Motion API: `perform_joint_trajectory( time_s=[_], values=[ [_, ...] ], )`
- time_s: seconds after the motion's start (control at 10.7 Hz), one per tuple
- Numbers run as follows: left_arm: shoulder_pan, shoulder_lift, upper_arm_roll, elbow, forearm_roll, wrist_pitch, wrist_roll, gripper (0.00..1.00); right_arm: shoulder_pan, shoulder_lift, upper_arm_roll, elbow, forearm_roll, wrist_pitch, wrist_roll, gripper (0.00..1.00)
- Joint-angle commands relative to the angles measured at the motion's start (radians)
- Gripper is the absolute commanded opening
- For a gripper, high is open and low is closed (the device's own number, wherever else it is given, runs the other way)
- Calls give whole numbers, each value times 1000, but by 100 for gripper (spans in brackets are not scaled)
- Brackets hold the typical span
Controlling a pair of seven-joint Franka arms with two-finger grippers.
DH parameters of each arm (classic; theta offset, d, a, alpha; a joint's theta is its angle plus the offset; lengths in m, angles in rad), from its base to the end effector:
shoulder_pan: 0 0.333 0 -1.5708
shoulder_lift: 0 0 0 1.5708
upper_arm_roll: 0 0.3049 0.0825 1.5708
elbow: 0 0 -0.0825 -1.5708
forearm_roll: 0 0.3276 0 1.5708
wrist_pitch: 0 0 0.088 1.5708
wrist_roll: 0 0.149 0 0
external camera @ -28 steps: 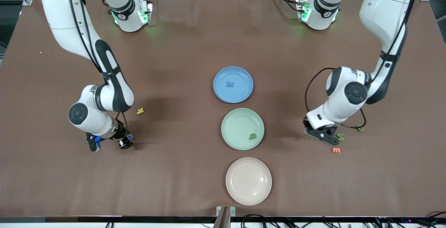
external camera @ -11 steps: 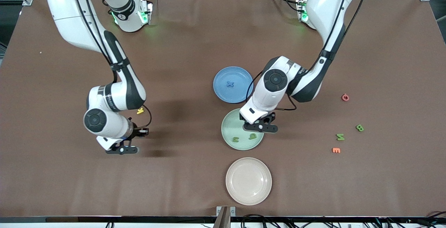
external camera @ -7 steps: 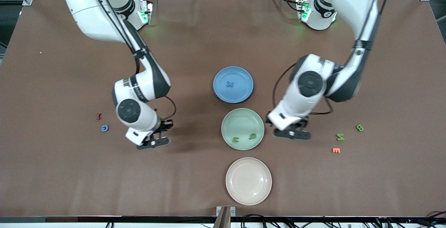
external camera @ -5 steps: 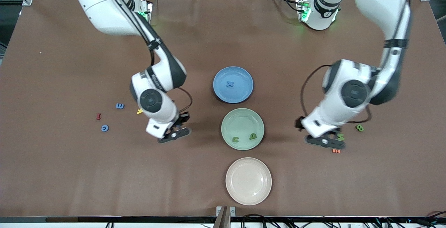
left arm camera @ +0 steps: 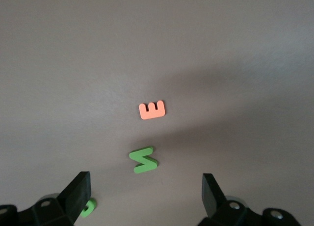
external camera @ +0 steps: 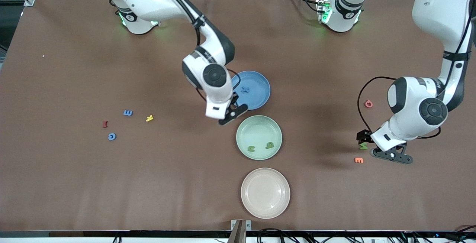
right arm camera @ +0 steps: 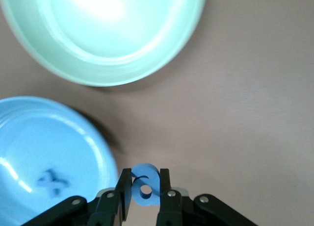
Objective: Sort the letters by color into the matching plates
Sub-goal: 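Place the a on the blue plate while the left gripper returns, then grasp the green z with the left gripper while the right reaches e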
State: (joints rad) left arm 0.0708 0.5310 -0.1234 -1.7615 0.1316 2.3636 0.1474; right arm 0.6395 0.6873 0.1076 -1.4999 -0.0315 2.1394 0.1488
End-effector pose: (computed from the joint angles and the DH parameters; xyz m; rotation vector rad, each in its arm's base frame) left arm 0.6245 -0.0214 0.2594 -3.0732 0.4191 -0.1165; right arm 0.4875 0.4349 0.2432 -2.9847 -0.9120 0.0904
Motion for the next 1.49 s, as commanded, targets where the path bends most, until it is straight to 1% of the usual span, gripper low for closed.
perform_joint_trajectory(
  time_s=[0.0,0.19,0.28,0.37,0.47,0.56,0.65,0.84,0.93,1.02,1.12,1.21,1.4],
  values=[
    [3,7,-13,-49,52,77,21,100,92,11,3,-2,-27,-7,6,10],
    [-5,90,-13,-7,39,100,-2,100,137,24,7,-2,-25,-3,6,10],
    [-6,110,-13,13,39,100,-21,100,149,30,7,0,-24,-3,6,12],
    [-8,107,-13,13,39,100,-84,100,152,37,7,-2,-24,-1,5,42],
    [-9,107,-13,11,39,98,-154,100,144,37,7,0,-21,-1,8,99],
    [-11,107,-13,11,39,98,-226,100,140,37,7,3,-21,-1,5,100],
    [-3,103,-15,11,37,98,-280,98,134,31,4,6,-25,-7,-6,100],
    [6,101,-13,11,34,98,-325,98,99,17,0,0,-30,-12,-9,100],
    [6,104,-12,11,36,98,-328,98,60,3,-5,-3,-34,-51,-12,100],
    [4,112,-10,11,36,98,-328,98,22,-15,-28,-3,-37,-106,-50,100],
    [4,122,-7,11,36,98,-328,98,-3,-38,-73,-3,-37,-157,-80,100],
    [17,129,-7,14,34,97,-324,98,-29,-57,-113,-3,-36,-168,-141,100],
    [34,136,-7,16,34,97,-324,98,-134,-92,-135,-3,-24,-170,-318,100]
  ],
)
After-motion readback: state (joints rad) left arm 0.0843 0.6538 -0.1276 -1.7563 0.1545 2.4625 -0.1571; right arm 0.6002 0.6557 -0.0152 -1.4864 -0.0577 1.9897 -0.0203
